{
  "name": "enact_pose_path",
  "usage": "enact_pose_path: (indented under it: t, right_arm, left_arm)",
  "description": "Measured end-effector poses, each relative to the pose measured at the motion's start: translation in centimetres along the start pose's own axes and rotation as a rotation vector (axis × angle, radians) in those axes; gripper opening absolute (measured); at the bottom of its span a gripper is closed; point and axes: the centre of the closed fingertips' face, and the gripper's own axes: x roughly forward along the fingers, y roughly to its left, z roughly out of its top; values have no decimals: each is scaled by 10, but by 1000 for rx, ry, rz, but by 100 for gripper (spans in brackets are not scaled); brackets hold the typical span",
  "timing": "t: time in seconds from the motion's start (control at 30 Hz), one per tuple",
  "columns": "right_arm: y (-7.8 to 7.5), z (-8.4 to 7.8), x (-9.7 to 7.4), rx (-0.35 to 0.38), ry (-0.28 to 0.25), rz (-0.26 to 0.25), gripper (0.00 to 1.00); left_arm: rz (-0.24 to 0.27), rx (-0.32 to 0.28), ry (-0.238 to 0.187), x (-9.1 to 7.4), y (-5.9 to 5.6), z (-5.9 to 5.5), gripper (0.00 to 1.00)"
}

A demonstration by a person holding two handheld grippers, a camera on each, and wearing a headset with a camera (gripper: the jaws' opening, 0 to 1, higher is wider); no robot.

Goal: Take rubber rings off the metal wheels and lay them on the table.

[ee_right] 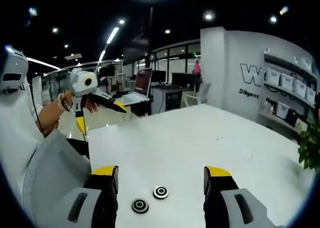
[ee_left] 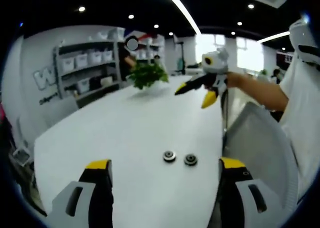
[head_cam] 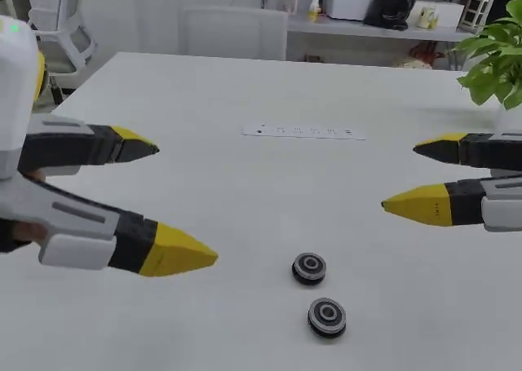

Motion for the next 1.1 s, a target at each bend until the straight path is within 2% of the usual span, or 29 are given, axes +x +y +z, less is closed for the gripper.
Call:
enact_pose_path:
  t: [0.17, 0.27, 0.33, 0.47, 0.5, 0.57, 0.6, 0.7, 0.77, 0.9, 0.97, 1.0, 1.1]
  right_arm:
    - [11, 6, 11, -26, -26, 66, 63]
    - [11, 7, 16, -53, -57, 81, 58]
    - [6, 10, 18, -32, -115, 62, 54]
    - [5, 2, 19, 17, -136, 70, 55]
    - [5, -2, 19, 22, -133, 71, 55]
    - [5, -8, 20, 31, -117, 69, 54]
    - [6, -11, 20, 37, -116, 73, 55]
    - [7, -18, 21, 66, -130, 76, 54]
    - [5, -23, 21, 99, -135, 72, 55]
    - [5, -40, 25, 168, -128, 81, 55]
    - [8, -52, 28, 155, -58, 89, 54]
    - [8, -52, 30, 154, -74, 85, 54]
    - [12, -58, 34, 175, -51, 101, 54]
  left_arm:
    - [-14, 16, -10, 16, 10, 20, 88]
    - [-44, 32, -72, 32, 9, 42, 88]
    - [-31, 75, -119, 43, 11, 56, 84]
    - [-41, 116, -165, 60, 9, 67, 82]
    - [-52, 118, -195, 65, 7, 70, 82]
    - [-72, 119, -230, 71, 2, 70, 80]
    - [-88, 105, -242, 75, -1, 67, 79]
    - [-109, 72, -259, 86, -12, 56, 78]
    - [-111, 63, -257, 89, -13, 50, 78]
    - [-62, 52, -279, 94, -8, 36, 77]
    - [-55, 25, -297, 95, -7, 32, 76]
    - [-52, 17, -297, 97, -7, 28, 76]
    - [-30, 14, -276, 103, -8, 17, 73]
